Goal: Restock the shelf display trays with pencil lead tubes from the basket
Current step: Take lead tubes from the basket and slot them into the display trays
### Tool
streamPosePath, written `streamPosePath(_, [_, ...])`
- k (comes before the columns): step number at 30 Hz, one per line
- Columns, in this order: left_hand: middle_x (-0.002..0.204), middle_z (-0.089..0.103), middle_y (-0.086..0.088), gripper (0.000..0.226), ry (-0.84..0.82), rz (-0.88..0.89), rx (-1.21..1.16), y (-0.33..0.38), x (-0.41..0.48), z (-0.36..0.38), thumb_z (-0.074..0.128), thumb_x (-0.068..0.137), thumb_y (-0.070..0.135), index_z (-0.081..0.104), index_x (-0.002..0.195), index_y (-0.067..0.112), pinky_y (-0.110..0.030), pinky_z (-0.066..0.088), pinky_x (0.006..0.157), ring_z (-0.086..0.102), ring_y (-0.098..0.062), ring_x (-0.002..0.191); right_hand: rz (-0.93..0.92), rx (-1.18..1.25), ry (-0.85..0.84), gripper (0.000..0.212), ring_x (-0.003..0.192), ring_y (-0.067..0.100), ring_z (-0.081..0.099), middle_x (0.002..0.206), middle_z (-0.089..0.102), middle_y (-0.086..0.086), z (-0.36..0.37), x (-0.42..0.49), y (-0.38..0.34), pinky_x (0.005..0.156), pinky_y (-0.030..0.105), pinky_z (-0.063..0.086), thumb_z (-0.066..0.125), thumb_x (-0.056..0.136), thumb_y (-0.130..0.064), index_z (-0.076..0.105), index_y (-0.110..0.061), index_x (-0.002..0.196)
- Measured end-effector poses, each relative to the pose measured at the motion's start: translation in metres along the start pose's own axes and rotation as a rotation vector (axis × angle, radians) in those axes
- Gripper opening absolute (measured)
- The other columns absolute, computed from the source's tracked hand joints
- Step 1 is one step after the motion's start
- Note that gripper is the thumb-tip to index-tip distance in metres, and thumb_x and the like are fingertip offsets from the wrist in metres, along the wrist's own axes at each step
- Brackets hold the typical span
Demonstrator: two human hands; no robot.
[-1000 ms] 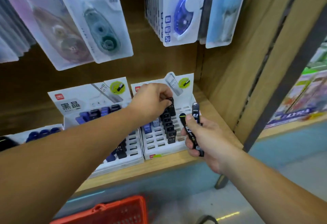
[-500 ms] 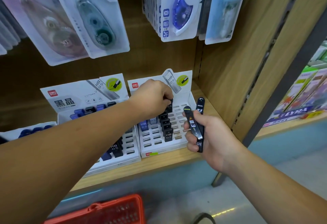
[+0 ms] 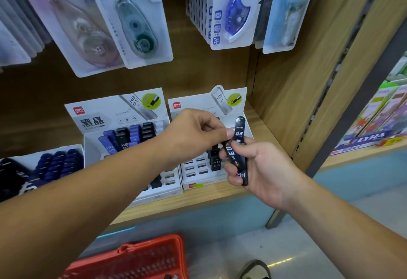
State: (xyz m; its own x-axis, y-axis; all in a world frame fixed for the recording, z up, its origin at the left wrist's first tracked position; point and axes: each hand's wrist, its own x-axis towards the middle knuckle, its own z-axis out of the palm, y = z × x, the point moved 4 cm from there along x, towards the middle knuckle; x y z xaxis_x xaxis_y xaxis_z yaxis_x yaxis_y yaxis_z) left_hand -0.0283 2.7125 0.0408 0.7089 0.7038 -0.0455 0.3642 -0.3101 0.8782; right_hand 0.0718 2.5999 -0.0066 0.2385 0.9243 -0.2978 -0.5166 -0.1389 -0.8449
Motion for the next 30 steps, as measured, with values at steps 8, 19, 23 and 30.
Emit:
streamPosePath(8, [0.064, 0.069, -0.012, 0.031, 0.123, -0.004, -0.043, 0.004, -0.033, 0.012, 0.084, 0.087, 0.029, 0.067, 0.086, 0.003, -0.018, 0.043, 0.042, 0.062, -0.013, 0.05, -0.12, 0.242, 0.116, 0.021, 0.07, 0.017, 0.067, 0.083, 0.062, 0.004, 0.003, 0.002, -0.021, 0.068, 0.035, 0.05, 0.04, 0.111, -0.015, 0.059, -0.015, 0.121])
streamPosePath(19, [0.065, 0.066, -0.003, 0.014, 0.039, -0.173, -0.259, -0.015, -0.054, 0.011, 0.083, 0.085, 0.008, 0.073, 0.094, 0.006, -0.025, 0.047, 0.05, 0.058, -0.01, 0.052, -0.182, 0.211, 0.244, 0.014, 0.089, 0.024, 0.071, 0.079, 0.066, 0.002, 0.001, 0.009, -0.024, 0.08, 0.042, 0.055, 0.043, 0.111, -0.018, 0.054, -0.019, 0.12])
streamPosePath(23, [0.078, 0.073, -0.004, 0.002, 0.21, -0.094, -0.08, -0.013, -0.045, -0.032, 0.077, 0.093, 0.018, 0.077, 0.095, 0.019, -0.022, 0.055, 0.058, 0.063, -0.006, 0.059, -0.152, 0.164, 0.321, 0.016, 0.062, 0.021, 0.054, 0.073, 0.053, 0.005, -0.006, 0.01, -0.017, 0.061, 0.04, 0.056, 0.044, 0.107, -0.012, 0.058, -0.015, 0.113])
streamPosePath(30, [0.083, 0.075, -0.013, 0.013, 0.276, 0.037, -0.01, -0.005, 0.009, -0.04, 0.077, 0.089, 0.0, 0.071, 0.09, 0.011, -0.034, 0.062, 0.067, 0.071, -0.017, 0.065, -0.029, -0.058, 0.26, 0.015, 0.049, 0.015, 0.036, 0.067, 0.047, -0.001, -0.004, 0.008, 0.001, 0.046, 0.03, 0.032, 0.055, 0.104, -0.024, 0.061, -0.016, 0.114])
